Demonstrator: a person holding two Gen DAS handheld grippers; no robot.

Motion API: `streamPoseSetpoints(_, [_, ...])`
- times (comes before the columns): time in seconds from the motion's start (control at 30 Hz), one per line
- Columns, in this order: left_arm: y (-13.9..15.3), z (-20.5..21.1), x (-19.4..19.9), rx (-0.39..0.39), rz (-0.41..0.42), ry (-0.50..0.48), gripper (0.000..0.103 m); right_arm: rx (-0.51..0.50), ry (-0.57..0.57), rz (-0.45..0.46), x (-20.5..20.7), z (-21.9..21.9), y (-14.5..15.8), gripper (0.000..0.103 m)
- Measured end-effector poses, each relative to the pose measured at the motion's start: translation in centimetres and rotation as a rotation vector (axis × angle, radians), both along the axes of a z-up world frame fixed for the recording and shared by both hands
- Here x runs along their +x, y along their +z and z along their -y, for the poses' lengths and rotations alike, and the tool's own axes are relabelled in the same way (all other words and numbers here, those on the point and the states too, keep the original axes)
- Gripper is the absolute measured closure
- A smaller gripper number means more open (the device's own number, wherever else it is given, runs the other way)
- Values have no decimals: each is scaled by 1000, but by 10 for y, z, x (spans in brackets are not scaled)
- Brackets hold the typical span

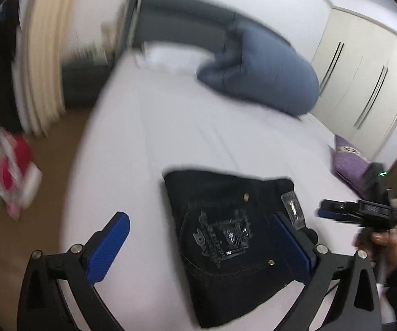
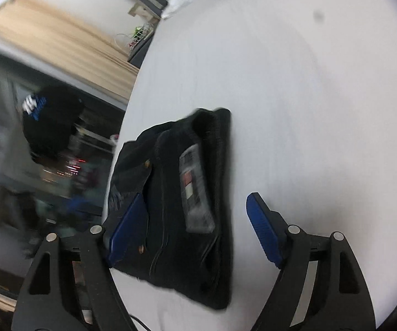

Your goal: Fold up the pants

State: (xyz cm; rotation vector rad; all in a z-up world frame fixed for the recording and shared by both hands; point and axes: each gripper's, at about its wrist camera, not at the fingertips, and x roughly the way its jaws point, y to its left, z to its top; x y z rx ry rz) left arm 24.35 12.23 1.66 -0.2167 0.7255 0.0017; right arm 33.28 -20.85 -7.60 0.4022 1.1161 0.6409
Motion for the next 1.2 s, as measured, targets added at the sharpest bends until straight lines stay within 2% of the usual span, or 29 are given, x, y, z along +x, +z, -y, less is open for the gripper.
streamPoseSetpoints(0.03, [18, 15, -16, 84, 54, 36, 0, -46, -8, 88, -19, -9, 23, 25])
streamPoseSetpoints(0.17, [68, 51, -80, 294, 255, 103, 0, -186, -63, 410, -98, -29, 95, 25])
streamPoseSetpoints(0.2, [79, 60, -96, 335, 279, 118, 0, -209, -76, 491, -120, -33, 114, 24])
streamPoseSetpoints(0.23, [85, 71, -105, 349, 286, 125, 0, -229, -85, 602, -147, -38, 135, 23])
streamPoseSetpoints(0.3, [100, 80, -127, 349, 288, 158, 0, -264, -128, 784, -194, -36, 162, 6])
streamPoseSetpoints(0.33, [110, 87, -136, 333, 292, 159, 0, -270, -153, 873, -221, -35, 178, 1])
streamPoseSetpoints(0.37, [116, 92, -147, 314, 301, 139, 0, -269, -161, 919, -242, -37, 189, 0])
streamPoseSetpoints(0.43, [128, 97, -172, 263, 343, 93, 0, -285, -187, 942, -271, -39, 210, 0])
streamPoseSetpoints(0.5, [142, 99, -185, 236, 330, 95, 0, -276, -213, 924, -293, -39, 225, 0])
streamPoseSetpoints(0.57, [152, 106, -193, 247, 327, 89, 0, -224, -206, 892, -304, -33, 236, 0])
streamPoseSetpoints(0.63, [161, 111, -200, 250, 336, 73, 0, -224, -228, 855, -321, -22, 243, 0])
streamPoseSetpoints(0.7, [165, 114, -199, 217, 276, 63, 0, -225, -242, 824, -326, -15, 247, 0])
streamPoseSetpoints(0.73, [167, 115, -201, 198, 258, 66, 0, -243, -252, 782, -328, -16, 249, 0])
streamPoseSetpoints(0.8, [163, 120, -200, 179, 228, 78, 0, -268, -260, 722, -338, -8, 251, 0])
streamPoseSetpoints(0.87, [155, 122, -192, 186, 164, 97, 0, -286, -261, 697, -346, -8, 252, 0])
streamPoseSetpoints(0.93, [147, 122, -191, 183, 139, 114, 0, -301, -261, 680, -350, -7, 248, 0])
streamPoseSetpoints(1.1, [120, 124, -182, 180, 62, 99, 0, -336, -239, 629, -349, -18, 229, 0])
streamPoseSetpoints(1.2, [106, 123, -178, 170, 26, 103, 0, -365, -222, 605, -333, -26, 215, 0])
